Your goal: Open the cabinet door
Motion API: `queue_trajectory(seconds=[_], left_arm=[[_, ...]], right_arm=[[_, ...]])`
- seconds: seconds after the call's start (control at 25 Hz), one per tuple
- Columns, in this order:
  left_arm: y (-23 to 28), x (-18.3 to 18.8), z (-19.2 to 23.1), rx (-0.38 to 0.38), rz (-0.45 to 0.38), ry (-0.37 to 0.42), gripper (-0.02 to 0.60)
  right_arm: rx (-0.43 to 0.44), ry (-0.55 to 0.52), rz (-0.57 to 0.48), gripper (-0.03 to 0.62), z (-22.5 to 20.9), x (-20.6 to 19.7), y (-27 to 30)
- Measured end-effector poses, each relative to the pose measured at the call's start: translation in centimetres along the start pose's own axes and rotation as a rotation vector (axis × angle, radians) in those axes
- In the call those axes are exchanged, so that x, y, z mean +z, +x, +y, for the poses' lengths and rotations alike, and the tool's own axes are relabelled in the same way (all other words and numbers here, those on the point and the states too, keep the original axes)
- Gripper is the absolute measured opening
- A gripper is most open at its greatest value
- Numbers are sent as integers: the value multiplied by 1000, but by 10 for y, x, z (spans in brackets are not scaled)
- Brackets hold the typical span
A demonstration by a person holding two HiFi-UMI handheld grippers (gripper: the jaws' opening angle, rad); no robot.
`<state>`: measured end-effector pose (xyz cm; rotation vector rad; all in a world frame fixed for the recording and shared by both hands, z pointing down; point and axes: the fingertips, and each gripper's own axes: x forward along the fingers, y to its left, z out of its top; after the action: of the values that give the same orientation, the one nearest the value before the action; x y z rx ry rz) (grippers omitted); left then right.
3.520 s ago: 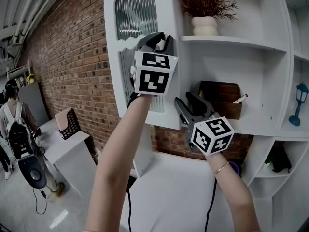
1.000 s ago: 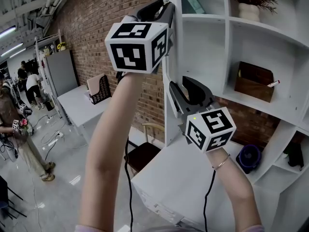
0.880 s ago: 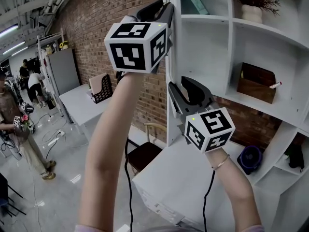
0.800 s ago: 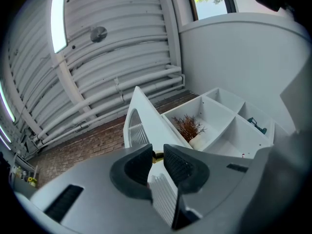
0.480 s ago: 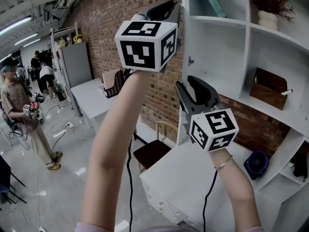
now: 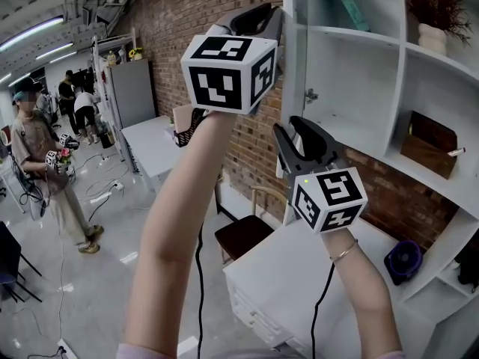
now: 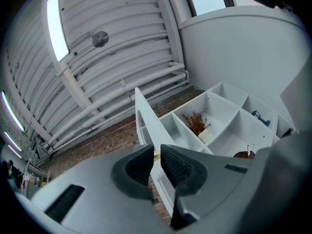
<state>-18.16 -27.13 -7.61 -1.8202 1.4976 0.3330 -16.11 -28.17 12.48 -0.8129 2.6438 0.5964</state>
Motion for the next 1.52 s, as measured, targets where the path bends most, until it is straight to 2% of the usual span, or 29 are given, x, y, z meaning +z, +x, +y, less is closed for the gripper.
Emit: queue_trajectory(seconds=[0.68, 1.08, 1.52], left_arm=[[-32, -36, 54, 78, 74, 15, 32], [-48, -46, 72, 96, 90, 19, 32], [-68, -58, 78, 98, 95, 9, 32]], right_arm=[[59, 55, -33, 103, 35, -16, 43], [63, 109, 32, 95, 43, -47, 76], [98, 99, 67, 72, 62, -67, 87]])
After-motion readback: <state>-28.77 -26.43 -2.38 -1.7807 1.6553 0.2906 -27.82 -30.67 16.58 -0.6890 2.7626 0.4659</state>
